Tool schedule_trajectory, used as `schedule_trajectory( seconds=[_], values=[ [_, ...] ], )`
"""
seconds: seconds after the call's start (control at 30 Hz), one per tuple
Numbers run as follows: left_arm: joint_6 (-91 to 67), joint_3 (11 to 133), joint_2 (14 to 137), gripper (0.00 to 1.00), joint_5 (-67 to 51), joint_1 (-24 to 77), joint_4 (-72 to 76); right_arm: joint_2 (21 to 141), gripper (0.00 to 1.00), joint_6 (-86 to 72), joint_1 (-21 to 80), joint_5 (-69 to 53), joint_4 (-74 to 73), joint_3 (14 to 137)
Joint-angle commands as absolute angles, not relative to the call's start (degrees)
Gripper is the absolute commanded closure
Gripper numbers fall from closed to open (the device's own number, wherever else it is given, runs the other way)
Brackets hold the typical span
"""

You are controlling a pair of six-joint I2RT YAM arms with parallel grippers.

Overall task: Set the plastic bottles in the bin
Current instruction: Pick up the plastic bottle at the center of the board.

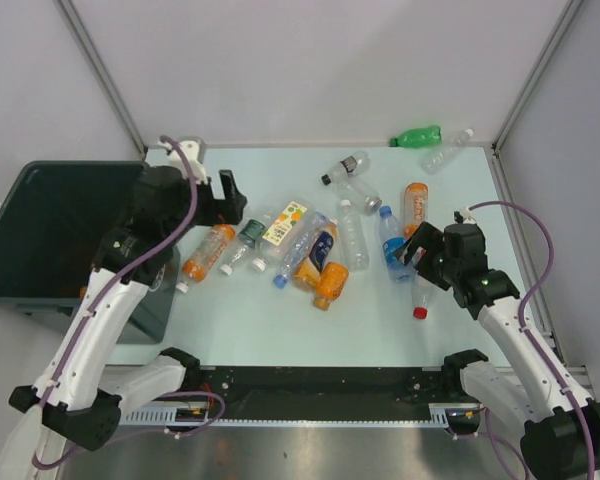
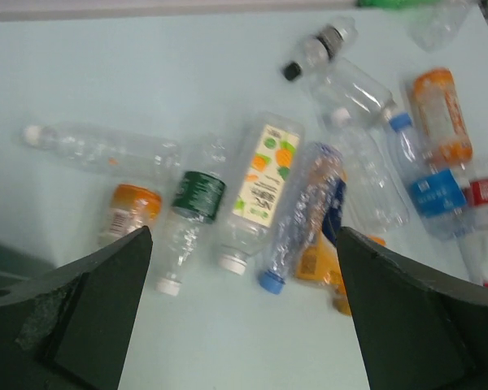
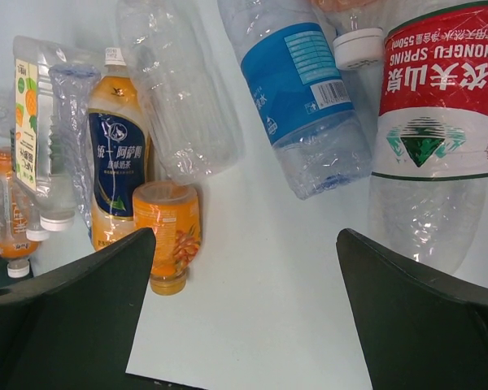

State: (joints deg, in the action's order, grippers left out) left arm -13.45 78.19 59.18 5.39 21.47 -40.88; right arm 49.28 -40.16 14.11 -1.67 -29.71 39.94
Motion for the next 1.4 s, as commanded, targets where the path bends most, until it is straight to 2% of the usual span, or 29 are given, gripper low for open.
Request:
schedule_trajectory(
  seconds=[0.0, 0.27, 0.43, 0.7, 1.03, 1.37],
  values=[
    [-14.32, 71.82, 57.92, 0.0, 0.71, 27.58, -34.37, 48.6, 0.0, -38.94, 13.89, -1.85, -30.93, 40.25],
    [-22.13, 61.44, 62.83, 0.0, 1.23, 44.1, -24.27, 47.64, 0.0, -37.44, 13.89, -0.7, -33.4, 40.25],
    [-28.11, 62.65, 74.34, 0.05, 6.15, 53.51, -21.27, 45.71, 0.0, -36.83, 13.89, -1.32, -34.98, 40.17],
    [-29.71, 69.68, 89.46, 0.19, 8.61, 57.38, -20.74, 45.09, 0.0, -35.59, 12.66, -0.35, -35.77, 40.08],
    [-28.48, 74.79, 100.19, 0.25, 12.57, 58.1, -24.61, 43.33, 0.0, -37.35, 12.31, -2.11, -33.84, 37.71],
    [-28.48, 74.53, 105.38, 0.24, 15.03, 58.1, -24.7, 44.91, 0.0, -37.18, 11.43, -2.99, -32.61, 37.62]
  ],
)
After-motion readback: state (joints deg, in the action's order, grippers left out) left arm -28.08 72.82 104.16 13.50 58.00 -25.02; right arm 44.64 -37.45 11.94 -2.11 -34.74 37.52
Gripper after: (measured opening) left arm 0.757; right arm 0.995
